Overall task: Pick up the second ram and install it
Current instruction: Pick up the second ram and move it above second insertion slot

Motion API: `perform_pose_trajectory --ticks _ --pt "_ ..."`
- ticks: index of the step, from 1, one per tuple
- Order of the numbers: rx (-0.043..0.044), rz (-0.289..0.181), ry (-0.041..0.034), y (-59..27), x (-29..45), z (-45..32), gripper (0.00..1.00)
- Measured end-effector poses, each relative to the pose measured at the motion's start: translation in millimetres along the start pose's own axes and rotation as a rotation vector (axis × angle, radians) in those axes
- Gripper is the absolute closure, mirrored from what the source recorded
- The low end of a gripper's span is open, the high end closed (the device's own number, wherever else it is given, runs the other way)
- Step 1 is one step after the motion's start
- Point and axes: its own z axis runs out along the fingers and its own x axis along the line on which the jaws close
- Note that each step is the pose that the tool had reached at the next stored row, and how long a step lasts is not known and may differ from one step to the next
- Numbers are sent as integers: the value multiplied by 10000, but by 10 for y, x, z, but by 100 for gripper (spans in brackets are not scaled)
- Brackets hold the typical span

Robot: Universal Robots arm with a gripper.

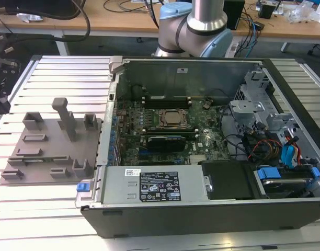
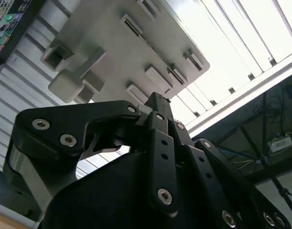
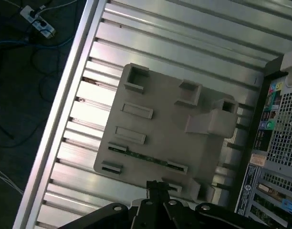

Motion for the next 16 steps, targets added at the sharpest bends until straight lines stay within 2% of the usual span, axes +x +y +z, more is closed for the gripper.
perform_pose_trajectory --ticks 16 --pt "-93 -3601 156 0 0 0 90"
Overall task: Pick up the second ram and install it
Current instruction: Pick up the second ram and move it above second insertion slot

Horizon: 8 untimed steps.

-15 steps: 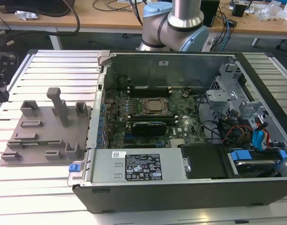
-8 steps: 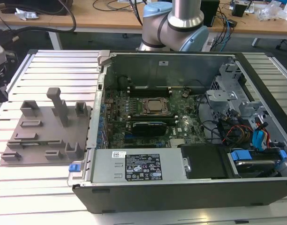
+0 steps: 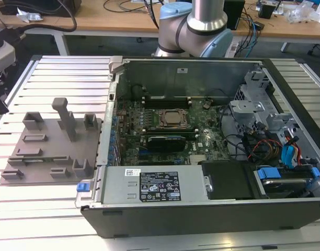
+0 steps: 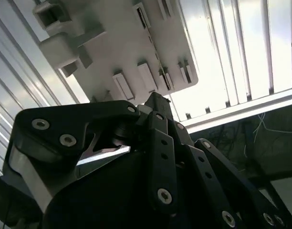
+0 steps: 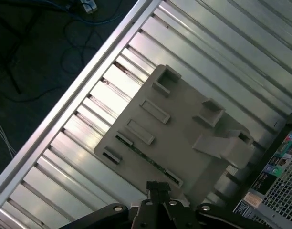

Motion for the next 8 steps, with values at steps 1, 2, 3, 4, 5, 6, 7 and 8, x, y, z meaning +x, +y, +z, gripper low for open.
perform_pose_trajectory --ticks 1,2,3,4,5,6,7,8 --pt "-7 -254 10 0 0 0 90" --pt "-13 -490 21 0 0 0 90" --pt "-20 -779 34 0 0 0 90" --pt "-24 -927 40 0 0 0 90" --pt "-27 -1041 45 0 0 0 90" --pt "-32 -1240 53 0 0 0 90" --pt "-35 -1358 58 0 0 0 90" --pt "-41 -1570 68 0 0 0 90"
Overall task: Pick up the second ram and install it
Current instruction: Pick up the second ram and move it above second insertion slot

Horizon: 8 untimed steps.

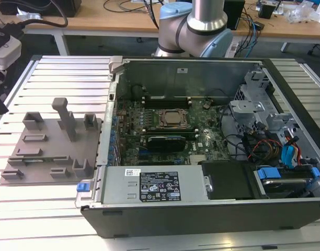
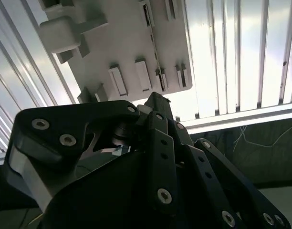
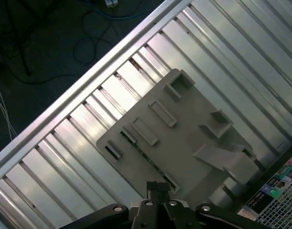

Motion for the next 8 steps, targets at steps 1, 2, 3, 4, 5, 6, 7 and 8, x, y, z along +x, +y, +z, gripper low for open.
perform_pose_trajectory --ticks 1,2,3,4,5,6,7,8 --pt "-2 -103 4 0 0 0 90" --pt "-5 -213 10 0 0 0 90" --pt "-11 -436 19 0 0 0 90" --pt "-14 -581 25 0 0 0 90" --pt "-18 -706 30 0 0 0 90" --pt "-23 -917 40 0 0 0 90" --pt "-27 -1073 46 0 0 0 90" --pt "-31 -1186 51 0 0 0 90"
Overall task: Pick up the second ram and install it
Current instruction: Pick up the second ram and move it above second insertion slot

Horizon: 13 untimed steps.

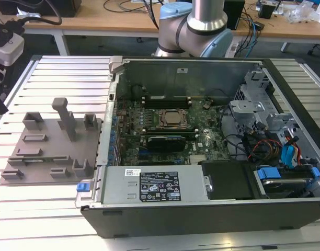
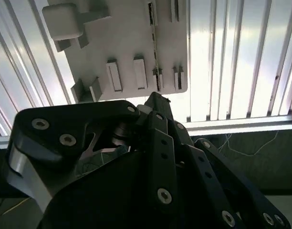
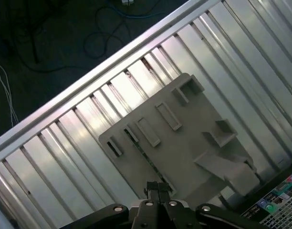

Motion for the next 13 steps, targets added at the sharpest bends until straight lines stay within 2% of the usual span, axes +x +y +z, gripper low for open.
perform_pose_trajectory --ticks 5,9,13 --pt "-31 -1197 52 0 0 0 90" --pt "-44 -1725 74 0 0 0 90" --pt "-74 -2902 125 0 0 0 90"
